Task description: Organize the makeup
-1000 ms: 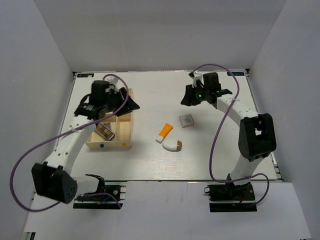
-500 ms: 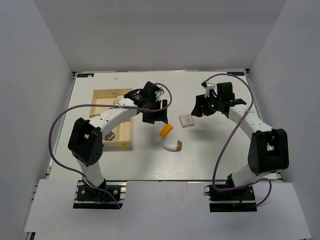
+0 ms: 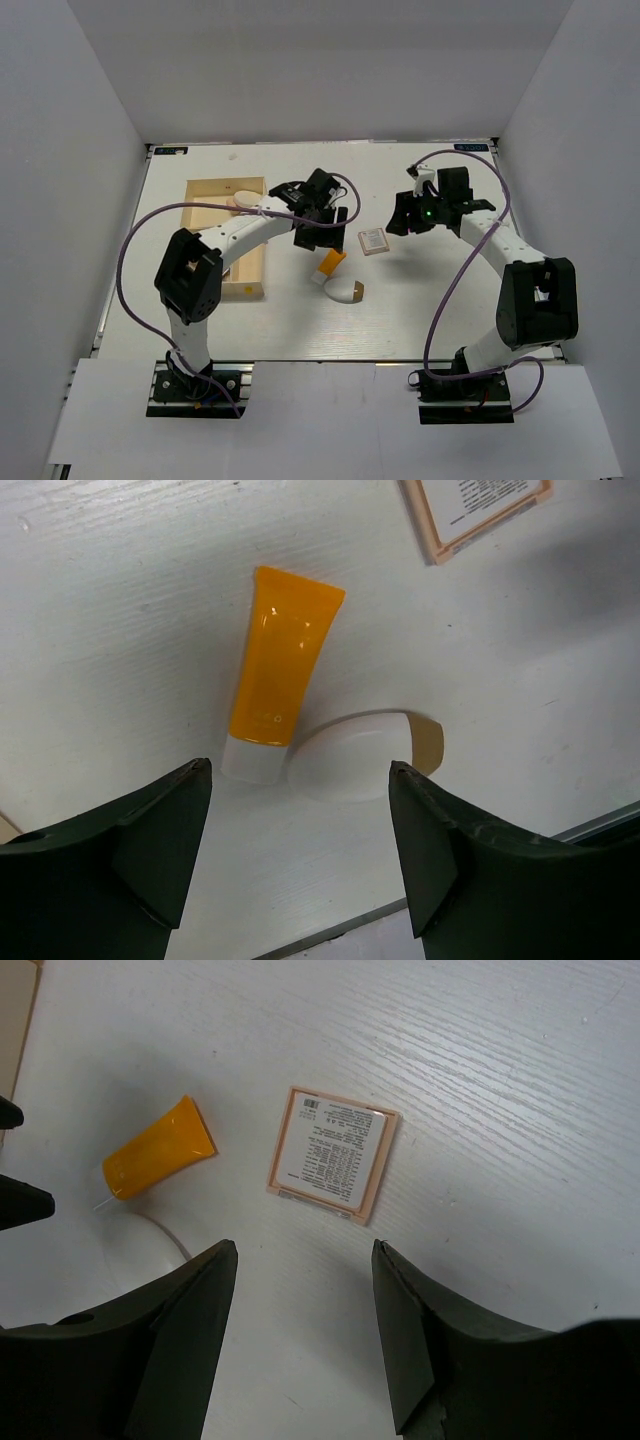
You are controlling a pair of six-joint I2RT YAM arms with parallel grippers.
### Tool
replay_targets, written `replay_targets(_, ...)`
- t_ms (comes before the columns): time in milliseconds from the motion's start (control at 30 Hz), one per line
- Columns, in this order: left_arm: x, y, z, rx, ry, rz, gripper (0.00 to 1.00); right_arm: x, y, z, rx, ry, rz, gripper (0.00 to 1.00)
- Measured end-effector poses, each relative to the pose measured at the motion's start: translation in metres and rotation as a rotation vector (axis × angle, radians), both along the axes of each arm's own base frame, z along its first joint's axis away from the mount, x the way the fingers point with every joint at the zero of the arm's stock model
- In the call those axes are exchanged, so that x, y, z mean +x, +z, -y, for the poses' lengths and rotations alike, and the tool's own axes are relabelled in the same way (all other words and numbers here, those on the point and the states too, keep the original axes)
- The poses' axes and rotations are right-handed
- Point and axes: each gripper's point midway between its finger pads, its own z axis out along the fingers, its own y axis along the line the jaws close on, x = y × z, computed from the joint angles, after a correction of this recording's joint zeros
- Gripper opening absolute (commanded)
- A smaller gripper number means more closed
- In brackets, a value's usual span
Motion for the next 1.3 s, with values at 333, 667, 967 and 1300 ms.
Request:
replay_targets(333, -0.007, -0.016, 0.001, 0.055, -0.026, -0.020, 0.83, -0.009, -0.025, 0.001, -0.053, 0.035, -0.045, 0.89)
replay_targets(667, -0.021, -0.021, -0.022, 0.094, 0.028, -0.016, 0.84, 0.013, -0.073, -0.011, -0.237, 0.067, -0.116, 0.89)
replay_targets(967, -0.035, 0.021, -0.045, 0.038, 0.132, 0.066, 0.85, 0.021, -0.080, -0.041, -0.344, 0.071, -0.081, 0.89)
replay_targets(1300, -0.035, 0.052, -0.054, -0.006, 0.193, 0.131, 0.86, 0.023, -0.100, -0.045, -0.464, -0.031, -0.119, 0.89)
